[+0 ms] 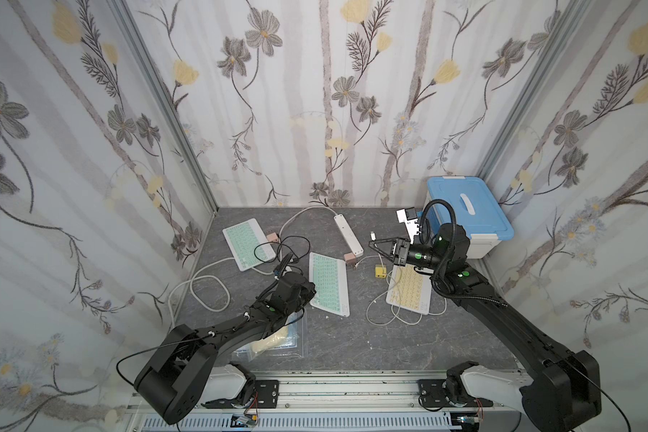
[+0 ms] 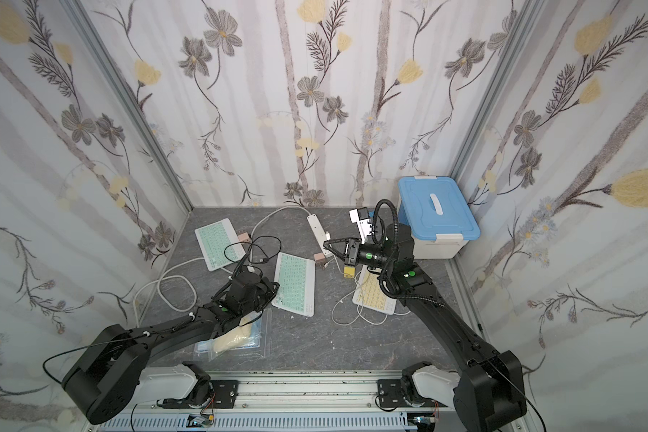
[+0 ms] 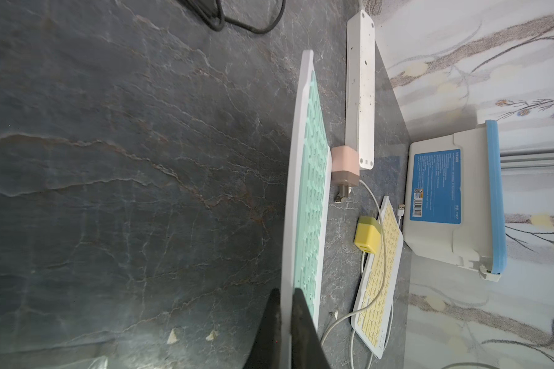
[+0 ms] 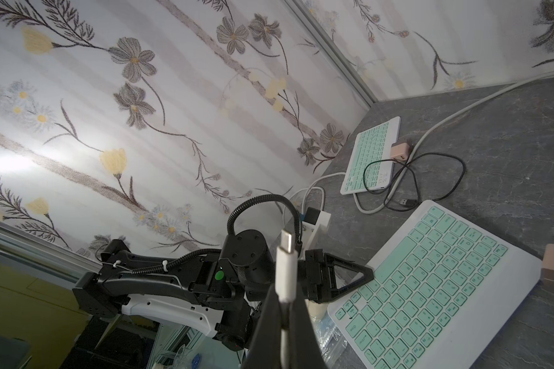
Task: Unplug the wireless keyboard
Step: Place the keyboard at the center of the board.
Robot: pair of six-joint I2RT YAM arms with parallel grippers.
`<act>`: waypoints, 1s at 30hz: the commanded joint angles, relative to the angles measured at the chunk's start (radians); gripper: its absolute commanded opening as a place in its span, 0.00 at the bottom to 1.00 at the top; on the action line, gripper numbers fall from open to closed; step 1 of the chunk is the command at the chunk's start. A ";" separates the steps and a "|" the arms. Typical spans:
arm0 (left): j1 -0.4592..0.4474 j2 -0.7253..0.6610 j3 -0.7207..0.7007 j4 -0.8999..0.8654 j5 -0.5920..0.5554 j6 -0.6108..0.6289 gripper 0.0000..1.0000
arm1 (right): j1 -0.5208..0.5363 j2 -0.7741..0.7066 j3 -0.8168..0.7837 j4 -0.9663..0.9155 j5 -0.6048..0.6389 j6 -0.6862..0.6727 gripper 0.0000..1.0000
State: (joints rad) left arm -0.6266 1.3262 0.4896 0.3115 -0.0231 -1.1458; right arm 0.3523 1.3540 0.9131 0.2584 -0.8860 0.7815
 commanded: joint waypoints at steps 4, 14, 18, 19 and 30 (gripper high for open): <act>-0.022 0.053 -0.008 -0.106 -0.026 -0.026 0.00 | 0.003 0.014 -0.070 -0.035 0.082 -0.053 0.00; -0.029 0.064 -0.035 -0.164 -0.034 -0.041 0.48 | 0.043 0.049 -0.081 -0.018 0.086 -0.053 0.00; -0.034 -0.012 -0.036 -0.177 -0.048 0.024 0.53 | 0.062 0.066 -0.054 0.003 0.077 -0.010 0.00; -0.041 -0.050 -0.037 -0.131 -0.023 0.094 0.54 | 0.061 0.068 -0.057 0.025 0.078 0.029 0.00; -0.219 -0.195 0.059 0.150 0.298 0.612 0.74 | 0.054 0.132 -0.054 0.301 0.027 0.373 0.00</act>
State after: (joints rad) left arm -0.8303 1.1126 0.5270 0.3656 0.1806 -0.6849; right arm 0.4023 1.4811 0.8589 0.4141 -0.8379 1.0344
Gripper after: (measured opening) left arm 0.731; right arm 0.049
